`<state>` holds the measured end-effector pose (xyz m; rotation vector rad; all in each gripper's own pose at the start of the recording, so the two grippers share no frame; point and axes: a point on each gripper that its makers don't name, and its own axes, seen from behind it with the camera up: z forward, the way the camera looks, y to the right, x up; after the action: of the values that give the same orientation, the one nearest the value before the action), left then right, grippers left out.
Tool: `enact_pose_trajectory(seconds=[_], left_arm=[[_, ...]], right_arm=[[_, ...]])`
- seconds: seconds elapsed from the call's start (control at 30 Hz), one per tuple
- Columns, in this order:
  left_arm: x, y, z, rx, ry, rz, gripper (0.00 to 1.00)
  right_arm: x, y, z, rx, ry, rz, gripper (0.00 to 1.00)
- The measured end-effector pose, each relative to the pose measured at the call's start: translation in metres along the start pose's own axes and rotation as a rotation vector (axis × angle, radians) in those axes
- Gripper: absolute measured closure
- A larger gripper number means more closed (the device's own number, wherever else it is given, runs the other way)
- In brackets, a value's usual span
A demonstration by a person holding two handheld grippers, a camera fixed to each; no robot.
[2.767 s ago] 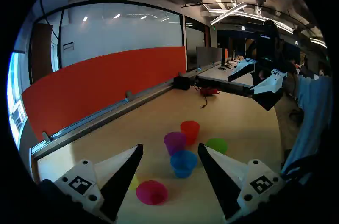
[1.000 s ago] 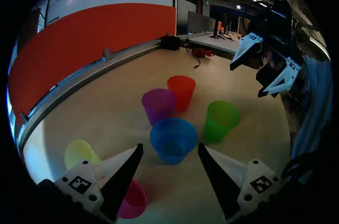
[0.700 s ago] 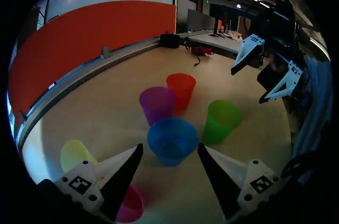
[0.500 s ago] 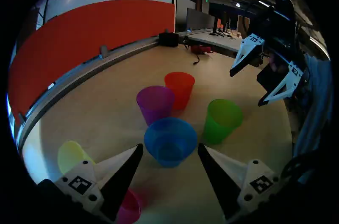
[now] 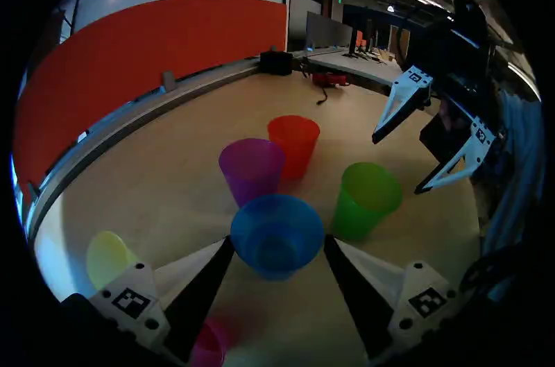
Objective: Pour water
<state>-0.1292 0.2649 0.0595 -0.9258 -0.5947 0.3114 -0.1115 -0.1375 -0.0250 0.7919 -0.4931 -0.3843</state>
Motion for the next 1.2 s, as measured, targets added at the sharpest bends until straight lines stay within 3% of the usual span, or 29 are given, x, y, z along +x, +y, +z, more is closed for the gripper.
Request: enact_pose_trajectory(seconds=[1.0, 1.2], left_arm=[[0.002, 0.0, 0.013, 0.023, 0.006, 0.016, 0.05], [0.002, -0.001, 0.015, 0.029, 0.006, 0.017, 0.11]], right_arm=[[-0.022, 0.0, 0.036, 0.023, -0.026, 0.029, 0.0], [-0.022, 0.0, 0.039, 0.026, -0.023, 0.034, 0.0]])
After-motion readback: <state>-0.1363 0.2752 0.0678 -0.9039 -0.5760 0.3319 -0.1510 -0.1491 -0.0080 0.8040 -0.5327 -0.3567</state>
